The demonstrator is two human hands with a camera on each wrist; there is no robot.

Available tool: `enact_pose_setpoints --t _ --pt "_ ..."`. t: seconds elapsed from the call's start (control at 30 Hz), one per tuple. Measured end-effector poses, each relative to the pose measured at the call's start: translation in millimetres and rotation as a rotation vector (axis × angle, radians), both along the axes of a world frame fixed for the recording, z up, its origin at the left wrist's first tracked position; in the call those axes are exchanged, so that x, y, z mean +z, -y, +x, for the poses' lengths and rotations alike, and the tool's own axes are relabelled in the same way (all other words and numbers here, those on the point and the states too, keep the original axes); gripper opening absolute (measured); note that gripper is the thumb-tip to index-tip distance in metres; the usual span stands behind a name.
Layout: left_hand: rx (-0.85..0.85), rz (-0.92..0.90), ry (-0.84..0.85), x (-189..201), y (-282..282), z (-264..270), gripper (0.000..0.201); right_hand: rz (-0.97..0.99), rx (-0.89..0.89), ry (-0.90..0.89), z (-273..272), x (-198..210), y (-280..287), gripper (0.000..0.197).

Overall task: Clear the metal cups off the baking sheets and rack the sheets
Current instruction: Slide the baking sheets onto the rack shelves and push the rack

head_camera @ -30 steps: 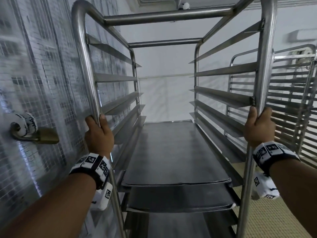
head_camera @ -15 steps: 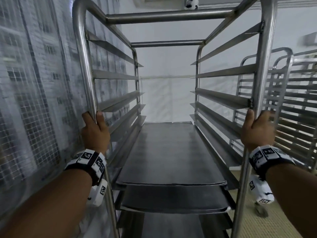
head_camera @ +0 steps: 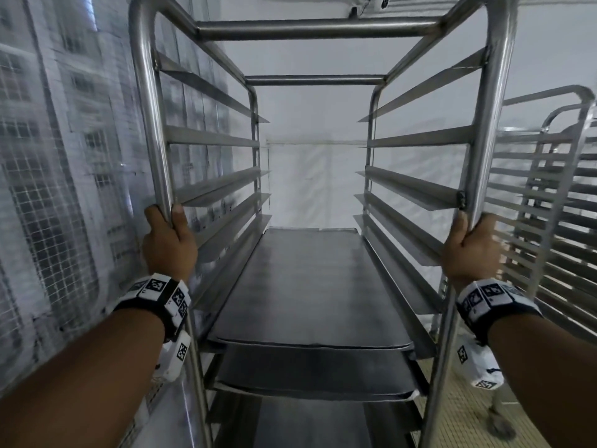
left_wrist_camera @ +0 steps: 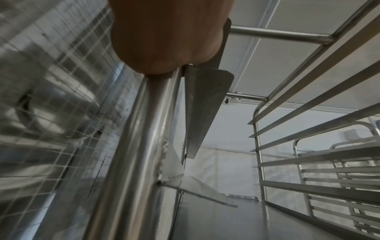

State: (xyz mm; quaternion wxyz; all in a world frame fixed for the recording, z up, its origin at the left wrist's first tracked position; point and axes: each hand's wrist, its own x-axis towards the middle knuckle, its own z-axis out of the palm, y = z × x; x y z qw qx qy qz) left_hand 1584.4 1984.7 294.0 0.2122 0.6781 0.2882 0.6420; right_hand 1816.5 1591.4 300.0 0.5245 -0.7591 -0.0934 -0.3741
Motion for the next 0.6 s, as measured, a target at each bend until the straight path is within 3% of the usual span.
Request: enact_pose_setpoints --t 0.23,0.6 --pt "-0.004 0.012 0.008 -2.1 -34.5 49.5 0.060 0.015 -0.001 -0.028 52.5 -2.4 -32.4 0.046" --pt "-0.038 -0.036 -0.024 1.3 -94.5 132.4 0.049 -0.010 -0.044 -0.044 120.0 -3.2 -89.0 0.049"
